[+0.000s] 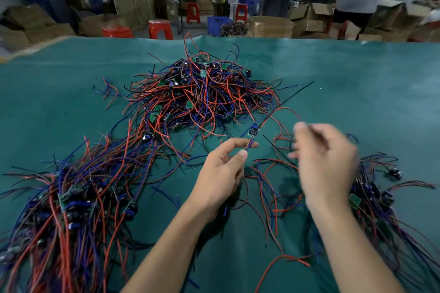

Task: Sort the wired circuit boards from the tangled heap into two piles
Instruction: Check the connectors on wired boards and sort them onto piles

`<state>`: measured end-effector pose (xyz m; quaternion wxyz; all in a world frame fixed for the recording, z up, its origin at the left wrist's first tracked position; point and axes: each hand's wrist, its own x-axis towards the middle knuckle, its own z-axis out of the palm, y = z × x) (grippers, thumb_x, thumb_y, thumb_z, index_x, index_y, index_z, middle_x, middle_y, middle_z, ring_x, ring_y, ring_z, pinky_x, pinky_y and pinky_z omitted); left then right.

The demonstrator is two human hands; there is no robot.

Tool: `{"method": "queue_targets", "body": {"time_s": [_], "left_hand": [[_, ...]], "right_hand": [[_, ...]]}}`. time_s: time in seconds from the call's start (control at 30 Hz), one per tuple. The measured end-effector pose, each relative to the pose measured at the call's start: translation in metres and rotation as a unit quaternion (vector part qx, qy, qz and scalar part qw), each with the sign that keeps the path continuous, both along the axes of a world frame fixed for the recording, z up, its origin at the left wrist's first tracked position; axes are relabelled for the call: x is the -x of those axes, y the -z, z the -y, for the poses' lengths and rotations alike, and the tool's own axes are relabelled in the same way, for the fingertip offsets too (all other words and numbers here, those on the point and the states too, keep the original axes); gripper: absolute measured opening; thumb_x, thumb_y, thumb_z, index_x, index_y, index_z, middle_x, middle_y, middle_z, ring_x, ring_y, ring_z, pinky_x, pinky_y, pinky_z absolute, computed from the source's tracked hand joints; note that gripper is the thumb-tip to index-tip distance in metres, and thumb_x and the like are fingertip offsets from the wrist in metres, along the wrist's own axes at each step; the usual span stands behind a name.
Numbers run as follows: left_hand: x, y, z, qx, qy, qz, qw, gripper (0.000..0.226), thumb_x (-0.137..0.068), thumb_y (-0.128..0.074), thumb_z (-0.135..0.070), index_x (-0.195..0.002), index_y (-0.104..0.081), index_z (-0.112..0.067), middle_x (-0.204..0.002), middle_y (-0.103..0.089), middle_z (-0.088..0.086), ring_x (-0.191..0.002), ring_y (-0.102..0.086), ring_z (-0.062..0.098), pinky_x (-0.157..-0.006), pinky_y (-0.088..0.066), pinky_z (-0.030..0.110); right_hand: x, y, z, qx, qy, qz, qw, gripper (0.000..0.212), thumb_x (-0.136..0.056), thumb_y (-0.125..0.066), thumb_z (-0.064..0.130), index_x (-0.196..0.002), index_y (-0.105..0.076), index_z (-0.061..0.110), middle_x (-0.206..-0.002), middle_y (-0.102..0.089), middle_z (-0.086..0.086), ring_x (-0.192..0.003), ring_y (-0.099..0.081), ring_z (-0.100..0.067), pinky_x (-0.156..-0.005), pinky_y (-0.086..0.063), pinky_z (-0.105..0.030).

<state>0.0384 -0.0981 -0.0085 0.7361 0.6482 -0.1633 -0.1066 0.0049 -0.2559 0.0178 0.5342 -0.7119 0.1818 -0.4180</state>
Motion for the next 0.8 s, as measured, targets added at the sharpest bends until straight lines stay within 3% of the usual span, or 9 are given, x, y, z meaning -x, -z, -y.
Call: {"method": "queue_targets", "body": {"time_s": [0.07,0.17,0.23,0.3,0.43,0.5,0.57,0.67,0.8], "left_hand": [[0.001,-0.001,0.000,-0.001,0.022,0.002,1.000,0.021,-0.105,-0.045,-0.012,-0.107,-0.064,-0.016,-0.046,-0.034,0.001,-0.038,-0.022,0.010,-0.037,-0.020,0.019],[0.004,-0.002,-0.002,-0.019,0.051,0.008,0.999,0.016,-0.103,-0.049,-0.014,-0.103,-0.065,-0.012,-0.048,-0.048,0.003,-0.038,-0.036,0.009,-0.039,-0.031,0.016],[0.005,-0.004,-0.002,-0.028,0.063,0.019,0.997,0.017,-0.102,-0.051,-0.015,-0.099,-0.067,-0.009,-0.053,-0.056,0.006,-0.041,-0.043,0.010,-0.043,-0.034,0.017],[0.007,-0.007,-0.002,-0.038,0.078,0.022,0.996,0.018,-0.102,-0.052,-0.014,-0.095,-0.069,-0.012,-0.060,-0.062,0.007,-0.046,-0.048,0.012,-0.044,-0.032,0.019],[0.016,-0.014,0.001,-0.067,0.111,0.018,0.991,0.014,-0.096,-0.057,-0.011,-0.088,-0.068,-0.011,-0.067,-0.068,0.005,-0.053,-0.056,0.011,-0.048,-0.035,0.022],[0.020,-0.016,0.002,-0.079,0.116,0.010,0.990,0.014,-0.088,-0.057,-0.017,-0.080,-0.068,-0.013,-0.067,-0.069,0.004,-0.053,-0.057,0.011,-0.049,-0.037,0.023],[0.023,-0.016,0.003,-0.083,0.072,0.000,0.994,0.018,-0.085,-0.054,-0.016,-0.075,-0.068,-0.011,-0.063,-0.069,0.004,-0.051,-0.057,0.011,-0.047,-0.039,0.020],[0.023,-0.020,0.002,-0.093,-0.088,0.017,0.992,0.024,-0.092,-0.052,-0.011,-0.074,-0.068,-0.010,-0.065,-0.071,0.005,-0.056,-0.061,0.011,-0.054,-0.045,0.021],[0.019,-0.047,-0.009,-0.080,-0.188,0.041,0.978,0.026,-0.082,-0.045,-0.028,-0.087,-0.070,-0.020,-0.081,-0.075,0.002,-0.075,-0.068,0.018,-0.072,-0.054,0.034]], "right_hand": [[0.001,0.007,-0.018,0.041,-0.091,-0.070,0.993,0.035,-0.080,-0.062,0.060,-0.079,-0.072,0.027,-0.071,-0.073,0.009,-0.068,-0.072,-0.014,-0.074,-0.061,-0.048],[-0.001,0.014,-0.026,0.032,-0.173,-0.063,0.982,0.031,-0.082,-0.067,0.051,-0.080,-0.073,0.020,-0.070,-0.073,0.010,-0.064,-0.066,-0.005,-0.069,-0.056,-0.034],[-0.003,0.017,-0.020,0.051,-0.158,-0.038,0.985,0.025,-0.085,-0.069,0.043,-0.078,-0.072,0.020,-0.069,-0.072,0.010,-0.062,-0.064,-0.003,-0.066,-0.050,-0.024],[-0.006,0.017,-0.013,0.041,-0.124,-0.014,0.991,0.025,-0.086,-0.068,0.043,-0.079,-0.071,0.019,-0.070,-0.072,0.007,-0.062,-0.063,-0.009,-0.065,-0.050,-0.026],[-0.008,0.009,0.001,-0.076,-0.035,0.072,0.994,0.016,-0.091,-0.067,0.035,-0.082,-0.068,0.022,-0.068,-0.072,0.013,-0.052,-0.059,-0.005,-0.053,-0.050,-0.018],[-0.007,0.002,0.010,-0.113,0.010,0.111,0.987,0.016,-0.096,-0.064,0.032,-0.081,-0.065,0.024,-0.065,-0.070,0.014,-0.047,-0.056,-0.004,-0.051,-0.048,-0.023],[-0.005,-0.005,0.016,-0.159,0.037,0.143,0.976,0.018,-0.095,-0.063,0.032,-0.080,-0.062,0.023,-0.061,-0.066,0.012,-0.043,-0.053,-0.005,-0.048,-0.046,-0.026],[-0.004,-0.005,0.011,-0.182,-0.010,0.121,0.976,0.022,-0.088,-0.065,0.038,-0.075,-0.061,0.021,-0.055,-0.060,0.008,-0.042,-0.050,-0.010,-0.043,-0.043,-0.028],[-0.002,0.008,-0.016,0.011,-0.098,-0.017,0.995,0.038,-0.087,-0.062,0.048,-0.072,-0.065,0.014,-0.062,-0.066,0.002,-0.060,-0.059,-0.017,-0.063,-0.049,-0.038]]}}
